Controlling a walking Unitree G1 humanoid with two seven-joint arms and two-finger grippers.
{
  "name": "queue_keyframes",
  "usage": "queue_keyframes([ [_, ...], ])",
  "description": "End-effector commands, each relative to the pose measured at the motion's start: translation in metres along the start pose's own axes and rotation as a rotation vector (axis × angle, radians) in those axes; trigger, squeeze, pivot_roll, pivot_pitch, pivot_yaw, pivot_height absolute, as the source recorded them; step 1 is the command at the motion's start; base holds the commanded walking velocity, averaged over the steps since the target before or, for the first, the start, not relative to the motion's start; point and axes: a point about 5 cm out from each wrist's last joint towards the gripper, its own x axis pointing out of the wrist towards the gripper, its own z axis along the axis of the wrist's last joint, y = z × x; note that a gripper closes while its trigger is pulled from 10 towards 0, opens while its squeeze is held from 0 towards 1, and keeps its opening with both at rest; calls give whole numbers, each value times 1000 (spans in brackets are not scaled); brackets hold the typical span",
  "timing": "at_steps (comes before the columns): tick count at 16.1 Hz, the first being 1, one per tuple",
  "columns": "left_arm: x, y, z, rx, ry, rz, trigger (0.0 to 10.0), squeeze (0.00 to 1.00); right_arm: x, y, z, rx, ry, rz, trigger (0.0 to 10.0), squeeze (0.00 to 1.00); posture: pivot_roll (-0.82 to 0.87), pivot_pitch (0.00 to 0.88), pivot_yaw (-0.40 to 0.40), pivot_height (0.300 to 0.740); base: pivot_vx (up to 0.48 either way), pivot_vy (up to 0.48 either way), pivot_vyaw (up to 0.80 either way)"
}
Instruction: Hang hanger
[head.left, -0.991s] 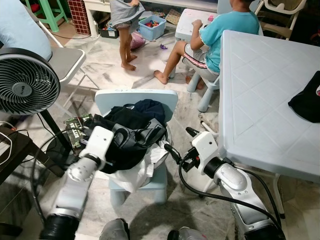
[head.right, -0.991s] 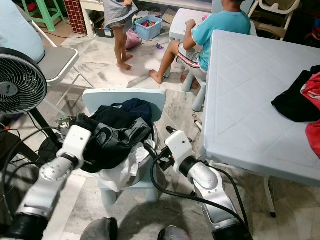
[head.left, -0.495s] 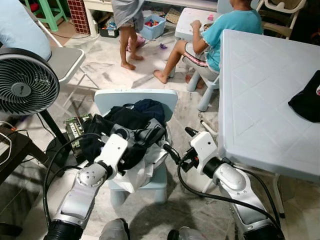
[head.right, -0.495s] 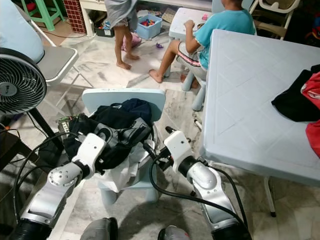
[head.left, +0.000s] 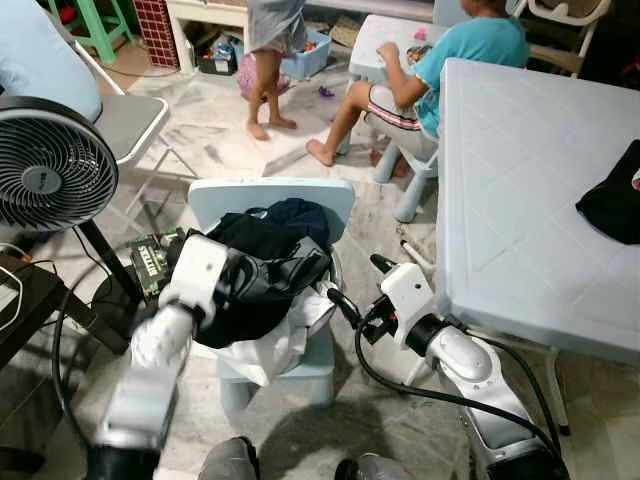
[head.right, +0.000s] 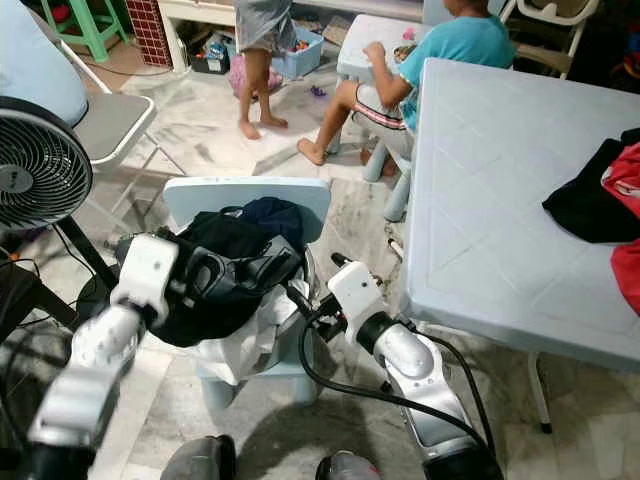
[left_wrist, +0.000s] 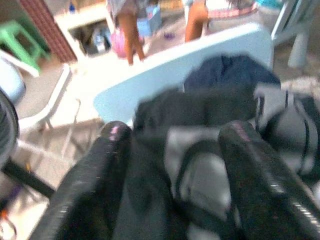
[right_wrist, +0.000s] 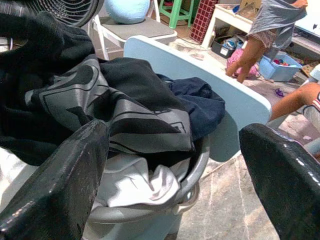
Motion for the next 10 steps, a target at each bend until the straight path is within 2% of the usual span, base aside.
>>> queue_keyframes([
  [1,-1,0,0,-31,3,14,10000,1000,1,2,0,-4,1,3,10000,0,61,85,-47,740,0,0,0],
  [2,0,1,0,-101,23,87,10000,1000,3,2,1,-6,-3,9,10000,0,61,85,-47,740,0,0,0],
  [3,3,3,-3,-165,55,127,10000,0,3,1,1,-8,-3,9,10000,0,61,85,-47,740,0,0,0],
  [4,4,5,-4,-183,69,142,10000,0,3,0,1,-9,-3,8,10000,0,61,85,-47,740,0,0,0],
  [6,12,12,-9,-279,111,222,10000,0,0,-3,1,-15,2,-1,10000,0,51,88,-49,740,0,0,0],
  [10,25,12,-7,-368,142,240,10000,0,-6,-1,-1,-15,12,-4,10000,0,23,91,-51,740,0,0,0],
])
